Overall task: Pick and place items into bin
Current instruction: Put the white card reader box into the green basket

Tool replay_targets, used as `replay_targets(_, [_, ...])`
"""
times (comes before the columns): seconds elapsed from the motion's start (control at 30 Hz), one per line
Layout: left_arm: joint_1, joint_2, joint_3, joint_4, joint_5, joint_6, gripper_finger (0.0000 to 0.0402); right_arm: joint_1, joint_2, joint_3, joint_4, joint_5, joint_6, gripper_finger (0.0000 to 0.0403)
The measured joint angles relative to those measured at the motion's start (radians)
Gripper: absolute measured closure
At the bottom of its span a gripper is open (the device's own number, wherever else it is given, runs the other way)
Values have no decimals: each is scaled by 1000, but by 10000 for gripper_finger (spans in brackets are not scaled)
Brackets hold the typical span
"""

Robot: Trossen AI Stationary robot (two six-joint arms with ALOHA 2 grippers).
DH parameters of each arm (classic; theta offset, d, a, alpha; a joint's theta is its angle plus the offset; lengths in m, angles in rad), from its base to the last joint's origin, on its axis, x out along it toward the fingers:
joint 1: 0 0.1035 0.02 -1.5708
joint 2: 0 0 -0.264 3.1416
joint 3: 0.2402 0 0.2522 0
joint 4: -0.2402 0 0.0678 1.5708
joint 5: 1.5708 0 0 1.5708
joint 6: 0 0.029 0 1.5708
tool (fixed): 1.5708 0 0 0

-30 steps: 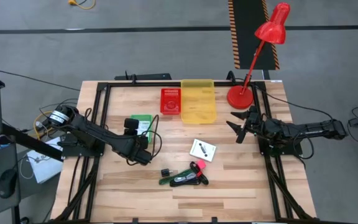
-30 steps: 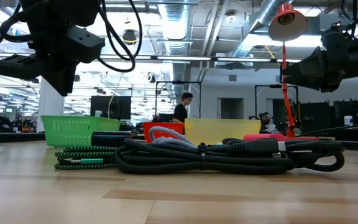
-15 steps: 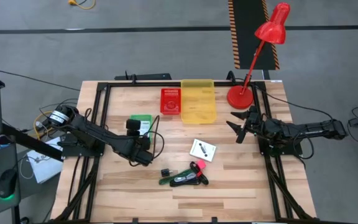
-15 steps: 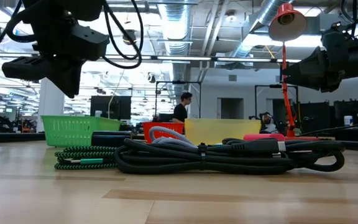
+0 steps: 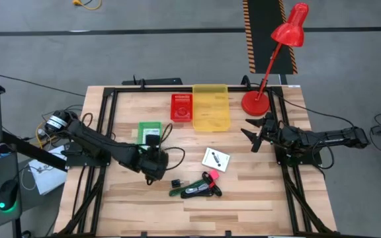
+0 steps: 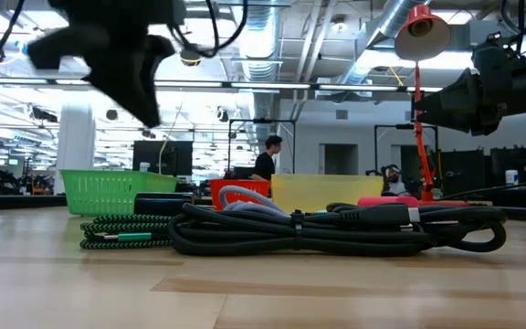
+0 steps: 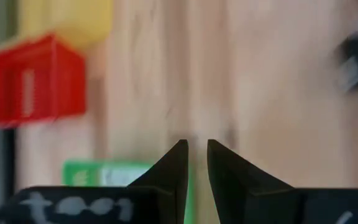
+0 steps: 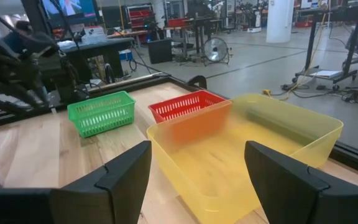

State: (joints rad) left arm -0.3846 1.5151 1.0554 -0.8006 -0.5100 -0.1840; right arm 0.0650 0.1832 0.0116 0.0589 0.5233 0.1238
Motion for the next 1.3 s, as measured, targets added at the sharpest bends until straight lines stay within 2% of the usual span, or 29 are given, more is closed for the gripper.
replay_targets(0.2, [-19, -39, 0, 233, 135, 75, 349, 0, 0, 0, 0, 0, 0, 148])
replay_targets(0.43, [-46, -45, -1, 420, 153, 164, 349, 0, 0, 0, 0, 0, 0, 148])
replay_targets(0.53, [-47, -48, -38, 526, 195, 193, 349, 0, 0, 0, 0, 0, 0, 148])
replay_targets(0.7, [-21, -93, -172, 746, 269, 206, 349, 0, 0, 0, 0, 0, 0, 148])
replay_targets(0.93, [10, -164, -404, 1236, 267, 193, 349, 0, 0, 0, 0, 0, 0, 148])
replay_targets(1.07, [24, -191, -502, 1496, 221, 198, 349, 0, 0, 0, 0, 0, 0, 148])
replay_targets(1.13, [31, -204, -535, 1569, 195, 228, 349, 0, 0, 0, 0, 0, 0, 148])
replay_targets(1.23, [50, -222, -556, 1589, 160, 294, 349, 0, 0, 0, 1, 0, 11, 148])
replay_targets(1.3, [67, -222, -556, 1607, 142, 332, 349, 0, 0, 0, 3, -1, 78, 148])
